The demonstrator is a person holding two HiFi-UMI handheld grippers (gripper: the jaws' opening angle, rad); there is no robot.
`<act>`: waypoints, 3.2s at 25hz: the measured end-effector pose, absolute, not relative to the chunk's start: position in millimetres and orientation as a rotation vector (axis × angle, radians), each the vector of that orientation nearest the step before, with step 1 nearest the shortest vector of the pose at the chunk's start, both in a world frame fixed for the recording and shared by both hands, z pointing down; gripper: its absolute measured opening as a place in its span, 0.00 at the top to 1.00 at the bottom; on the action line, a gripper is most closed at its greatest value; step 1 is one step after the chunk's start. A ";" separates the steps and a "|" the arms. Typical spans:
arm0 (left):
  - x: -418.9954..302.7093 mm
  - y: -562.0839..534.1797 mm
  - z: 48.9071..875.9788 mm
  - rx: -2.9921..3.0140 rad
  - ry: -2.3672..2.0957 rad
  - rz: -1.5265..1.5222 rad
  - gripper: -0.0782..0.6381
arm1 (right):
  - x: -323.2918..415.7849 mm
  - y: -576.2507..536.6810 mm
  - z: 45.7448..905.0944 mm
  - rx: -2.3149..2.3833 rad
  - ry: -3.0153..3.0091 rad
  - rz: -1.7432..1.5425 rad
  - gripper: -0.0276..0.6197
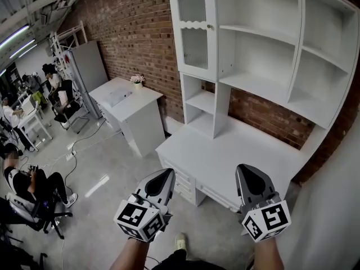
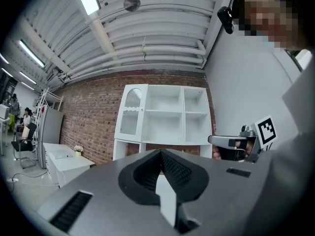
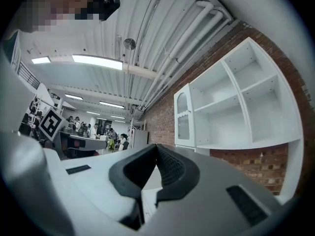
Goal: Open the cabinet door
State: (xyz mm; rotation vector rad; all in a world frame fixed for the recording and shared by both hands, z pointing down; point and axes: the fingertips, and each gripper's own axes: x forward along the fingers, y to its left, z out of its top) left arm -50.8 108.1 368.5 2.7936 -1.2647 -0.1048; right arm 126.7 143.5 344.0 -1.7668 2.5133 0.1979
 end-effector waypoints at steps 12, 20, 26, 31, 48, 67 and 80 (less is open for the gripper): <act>-82.2 -13.8 367.2 2.805 -1.240 -0.093 0.88 | 83.0 23.3 345.5 -1.803 2.540 0.199 0.95; -95.7 -89.2 365.6 2.879 -1.167 -0.115 0.88 | 65.2 -39.0 351.7 -1.897 2.496 0.190 0.95; -94.0 -122.6 363.9 2.899 -1.109 -0.128 0.88 | 61.2 -64.3 359.9 -1.956 2.492 0.176 0.95; -79.6 -147.5 354.3 2.927 -1.083 -0.135 0.88 | 68.4 -87.4 358.3 -1.968 2.484 0.170 0.95; -2.9 -256.7 320.3 2.941 -1.097 -0.168 0.88 | 121.7 -208.8 321.2 -1.848 2.518 0.318 0.95; 113.8 -358.2 204.9 3.295 -1.333 -0.016 0.88 | 200.2 -293.2 279.5 -1.732 2.484 0.400 0.95; 166.5 -399.1 133.8 3.560 -1.574 0.209 0.88 | 214.8 -308.6 264.9 -1.735 2.451 0.448 0.95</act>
